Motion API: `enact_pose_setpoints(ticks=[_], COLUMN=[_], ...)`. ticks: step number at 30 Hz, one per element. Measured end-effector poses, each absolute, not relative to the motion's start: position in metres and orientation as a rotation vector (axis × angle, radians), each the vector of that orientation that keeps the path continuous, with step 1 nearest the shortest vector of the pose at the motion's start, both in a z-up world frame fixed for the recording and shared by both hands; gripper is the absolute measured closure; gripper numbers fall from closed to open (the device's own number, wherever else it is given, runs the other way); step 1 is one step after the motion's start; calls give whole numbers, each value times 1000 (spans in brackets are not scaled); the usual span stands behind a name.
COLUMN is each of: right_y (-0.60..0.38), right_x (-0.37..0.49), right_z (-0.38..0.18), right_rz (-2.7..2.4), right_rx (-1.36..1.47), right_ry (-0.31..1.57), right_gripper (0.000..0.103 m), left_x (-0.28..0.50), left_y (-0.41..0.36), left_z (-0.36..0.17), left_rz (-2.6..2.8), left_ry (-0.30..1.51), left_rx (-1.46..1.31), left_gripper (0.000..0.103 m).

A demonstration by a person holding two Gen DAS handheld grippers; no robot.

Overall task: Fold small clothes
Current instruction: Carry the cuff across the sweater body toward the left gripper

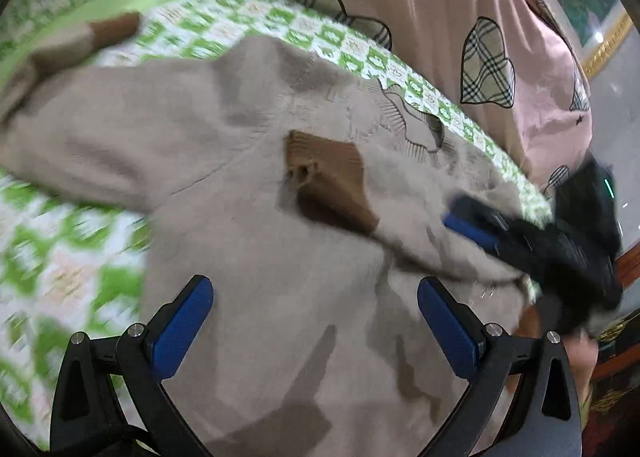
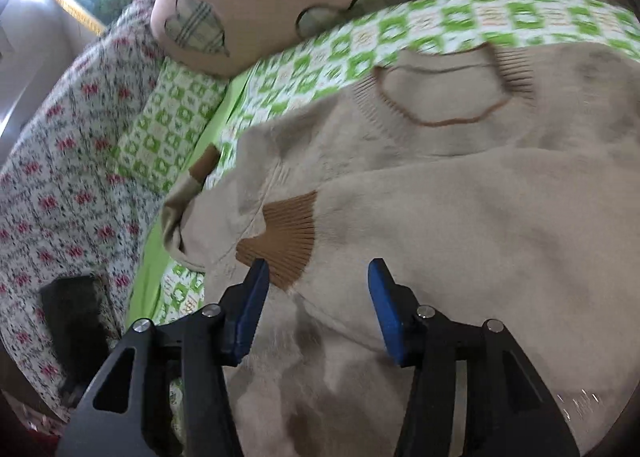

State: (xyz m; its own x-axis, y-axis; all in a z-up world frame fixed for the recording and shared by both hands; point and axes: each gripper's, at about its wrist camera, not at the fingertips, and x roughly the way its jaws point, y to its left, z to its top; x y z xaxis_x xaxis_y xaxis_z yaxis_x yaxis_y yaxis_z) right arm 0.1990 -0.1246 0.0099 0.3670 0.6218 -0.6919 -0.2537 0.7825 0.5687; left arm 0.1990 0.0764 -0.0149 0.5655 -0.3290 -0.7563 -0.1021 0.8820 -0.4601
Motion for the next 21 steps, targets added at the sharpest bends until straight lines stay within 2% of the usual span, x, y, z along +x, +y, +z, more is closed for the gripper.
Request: enact_pose_setpoints(ticks=[5, 7, 8, 9, 10, 15, 21], right_y=[-173, -196, -203, -213, -224, -269, -313], right_x=[170, 154, 149, 142, 135, 128, 149], right_z=[20, 22, 23, 23, 25, 28, 28], right_rz=[487, 447, 435, 414, 379, 226, 91], right_rx=[461, 504, 516, 527, 527, 514, 517], right_ry=[1012, 996, 989, 978, 963, 927, 913], right_gripper=[50, 50, 50, 50, 50, 49, 49], left_x=[265, 283, 286, 291, 293, 269, 263], left_y=[67, 60, 56, 50, 47, 65, 92], left_z=[-35, -38, -36, -36, -37, -6, -22], left_rz=[-176, -158, -168, -193, -213, -142, -117], left_ry=[1010, 976, 963, 973, 985, 833, 870], left_rx=[-538, -482, -452, -422, -423, -404, -422], left_gripper=[4, 15, 43, 88, 95, 96, 96])
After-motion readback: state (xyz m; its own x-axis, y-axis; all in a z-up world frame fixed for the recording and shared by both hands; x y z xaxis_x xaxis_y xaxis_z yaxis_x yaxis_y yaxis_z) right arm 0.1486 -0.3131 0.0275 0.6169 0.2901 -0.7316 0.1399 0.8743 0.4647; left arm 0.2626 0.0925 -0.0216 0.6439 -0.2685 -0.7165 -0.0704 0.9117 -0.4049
